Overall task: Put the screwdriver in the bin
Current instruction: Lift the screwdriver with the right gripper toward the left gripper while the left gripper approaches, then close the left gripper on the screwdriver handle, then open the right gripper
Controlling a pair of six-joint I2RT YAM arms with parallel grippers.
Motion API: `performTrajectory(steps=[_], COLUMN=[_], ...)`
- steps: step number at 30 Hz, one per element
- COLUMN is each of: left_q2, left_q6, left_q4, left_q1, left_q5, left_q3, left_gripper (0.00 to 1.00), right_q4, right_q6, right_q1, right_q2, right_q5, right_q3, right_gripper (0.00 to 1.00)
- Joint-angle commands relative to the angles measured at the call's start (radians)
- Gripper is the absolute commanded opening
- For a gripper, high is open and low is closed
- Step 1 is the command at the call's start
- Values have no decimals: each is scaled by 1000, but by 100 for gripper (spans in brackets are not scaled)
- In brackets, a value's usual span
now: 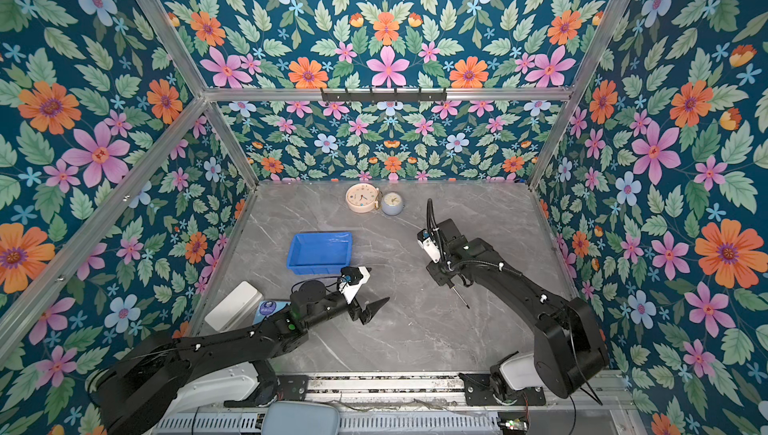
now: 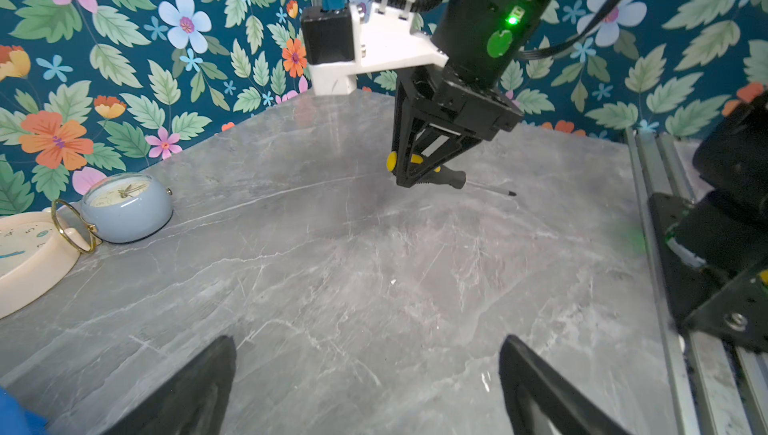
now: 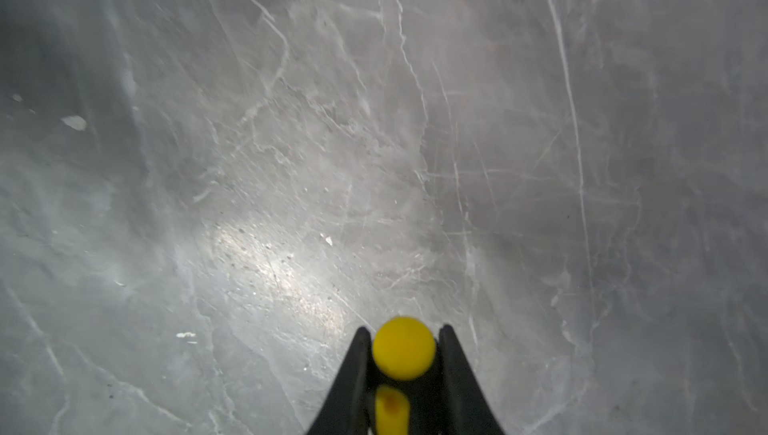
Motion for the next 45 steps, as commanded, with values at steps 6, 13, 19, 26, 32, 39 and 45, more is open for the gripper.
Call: performTrajectory(steps=[6,13,19,26,32,39,45], left_q2=[103,190,298,424,426,426,436], left_q6=[-202,-322,-430,-537,-527,-521,-521], left_q4=[168,399,601,825,830,822,819], left_q1=[2,2,2,2,1,1,1], left_q5=[67,102,121,135,121,139,138], left_q3=[102,99,107,124,118,120,128], left_gripper=[100,97,89,79,68,44,38], right_q4=[94,167,236,292,289,290,297], right_q6=[-81,-116,-125,-128,-120,-108,-98], right_q1=[45,107,157,216,228,235,242], right_q2=[-58,-95,-131,-139,-148,-161,-167], right_q5=[-100,-141,-257,-284,-272,-275,-291], right_q3=[86,138,135,131,116,104,103], right_gripper=[0,0,0,0,0,0,0])
